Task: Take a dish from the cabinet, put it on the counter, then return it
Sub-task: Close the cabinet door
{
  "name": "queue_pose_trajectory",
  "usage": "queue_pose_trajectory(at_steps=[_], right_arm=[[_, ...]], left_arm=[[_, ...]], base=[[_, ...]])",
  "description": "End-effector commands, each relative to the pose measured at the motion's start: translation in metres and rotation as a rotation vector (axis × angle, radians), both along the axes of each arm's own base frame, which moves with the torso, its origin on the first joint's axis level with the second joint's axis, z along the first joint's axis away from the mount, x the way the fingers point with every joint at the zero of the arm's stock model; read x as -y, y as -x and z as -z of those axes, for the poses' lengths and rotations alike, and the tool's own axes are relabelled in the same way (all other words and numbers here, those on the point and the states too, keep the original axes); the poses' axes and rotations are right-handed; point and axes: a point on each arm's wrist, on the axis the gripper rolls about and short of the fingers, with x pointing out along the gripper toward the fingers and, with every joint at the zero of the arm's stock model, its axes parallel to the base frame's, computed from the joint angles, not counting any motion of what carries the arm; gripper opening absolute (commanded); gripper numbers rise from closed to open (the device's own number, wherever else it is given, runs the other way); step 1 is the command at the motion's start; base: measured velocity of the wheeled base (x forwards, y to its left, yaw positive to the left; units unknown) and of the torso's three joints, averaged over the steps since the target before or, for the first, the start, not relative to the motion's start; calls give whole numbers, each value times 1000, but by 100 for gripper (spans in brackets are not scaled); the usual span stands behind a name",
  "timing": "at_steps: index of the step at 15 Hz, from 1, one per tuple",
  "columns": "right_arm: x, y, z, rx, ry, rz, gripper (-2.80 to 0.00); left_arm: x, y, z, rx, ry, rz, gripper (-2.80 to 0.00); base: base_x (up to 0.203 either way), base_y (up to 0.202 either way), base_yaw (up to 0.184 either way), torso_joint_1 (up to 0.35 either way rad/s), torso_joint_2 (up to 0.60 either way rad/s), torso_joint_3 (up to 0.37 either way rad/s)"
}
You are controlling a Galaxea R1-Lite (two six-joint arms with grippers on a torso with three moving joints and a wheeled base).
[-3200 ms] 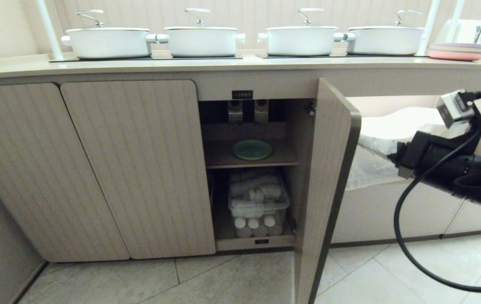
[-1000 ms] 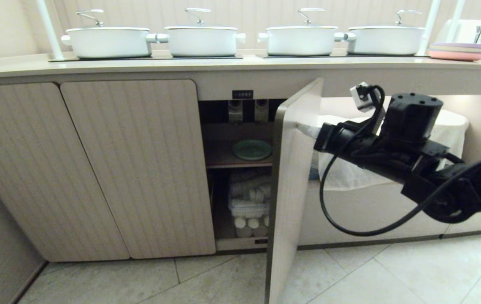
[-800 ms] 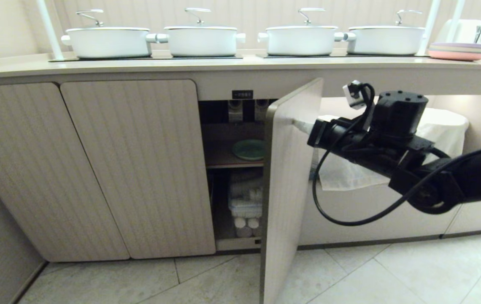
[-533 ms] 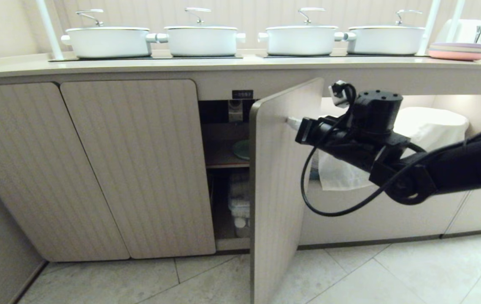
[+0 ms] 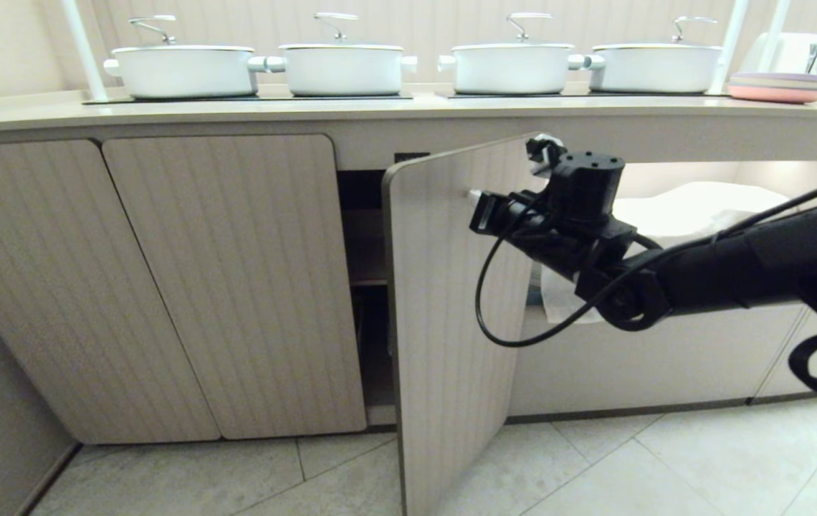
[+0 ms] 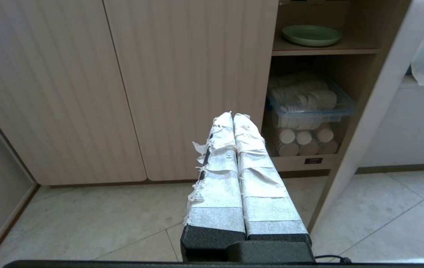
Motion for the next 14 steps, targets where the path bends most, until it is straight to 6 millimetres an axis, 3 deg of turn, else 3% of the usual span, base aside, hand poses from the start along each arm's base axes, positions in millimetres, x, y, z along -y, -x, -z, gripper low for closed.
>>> queue_pose_trajectory(at_steps=[1, 4, 8, 14], right_arm=[[1, 2, -2, 12, 7, 5, -280], [10, 17, -8, 10, 23, 29, -280], [30, 52, -17, -10, 36, 75, -280], [73, 101, -17, -36, 97, 162, -280]], left_arm=[[0, 0, 0, 0, 1, 0, -280], [0, 0, 0, 0, 1, 0, -280], [0, 0, 0, 0, 1, -2, -280], [0, 0, 0, 0, 1, -1, -280]], base=[[0, 0, 0, 0, 0, 0], [0, 0, 0, 0, 0, 0], [0, 0, 0, 0, 0, 0], [0, 0, 0, 0, 0, 0]])
